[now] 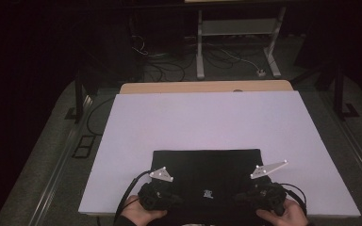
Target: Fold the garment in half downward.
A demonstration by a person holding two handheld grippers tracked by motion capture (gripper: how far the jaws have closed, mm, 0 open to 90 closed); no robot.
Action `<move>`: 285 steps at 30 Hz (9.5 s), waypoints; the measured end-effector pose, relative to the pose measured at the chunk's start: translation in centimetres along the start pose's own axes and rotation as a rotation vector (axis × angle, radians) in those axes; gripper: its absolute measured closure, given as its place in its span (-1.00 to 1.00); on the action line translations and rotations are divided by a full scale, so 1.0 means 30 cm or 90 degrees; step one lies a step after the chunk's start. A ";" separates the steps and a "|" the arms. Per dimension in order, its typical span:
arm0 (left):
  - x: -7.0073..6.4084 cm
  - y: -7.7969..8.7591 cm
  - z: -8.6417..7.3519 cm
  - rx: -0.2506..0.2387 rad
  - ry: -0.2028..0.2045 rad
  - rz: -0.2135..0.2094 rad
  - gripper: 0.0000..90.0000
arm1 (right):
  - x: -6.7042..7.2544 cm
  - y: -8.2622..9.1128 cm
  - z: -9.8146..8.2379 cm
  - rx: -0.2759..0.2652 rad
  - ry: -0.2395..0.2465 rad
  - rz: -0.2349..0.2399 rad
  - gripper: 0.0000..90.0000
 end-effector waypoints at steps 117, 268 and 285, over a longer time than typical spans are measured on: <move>0.437 0.139 0.287 -0.192 0.022 0.044 -1.00 | -0.394 0.136 0.264 -0.103 -0.002 -0.100 -1.00; 0.762 0.050 0.612 -0.099 -0.081 0.299 0.89 | -0.727 0.013 0.619 -0.145 -0.056 -0.255 0.90; 0.826 0.006 0.564 -0.078 -0.045 0.313 0.88 | -0.798 -0.059 0.600 -0.147 -0.085 -0.266 0.90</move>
Point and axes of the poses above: each handheld gripper's, and its own axes: y roughly backward along the jaws, z roughly out of its top, x roughly to its left, the point moved 6 cm from there along -y, roughly forward along the jaws, and after that the axes turned 13 degrees about -x, right-handed, at the moved point
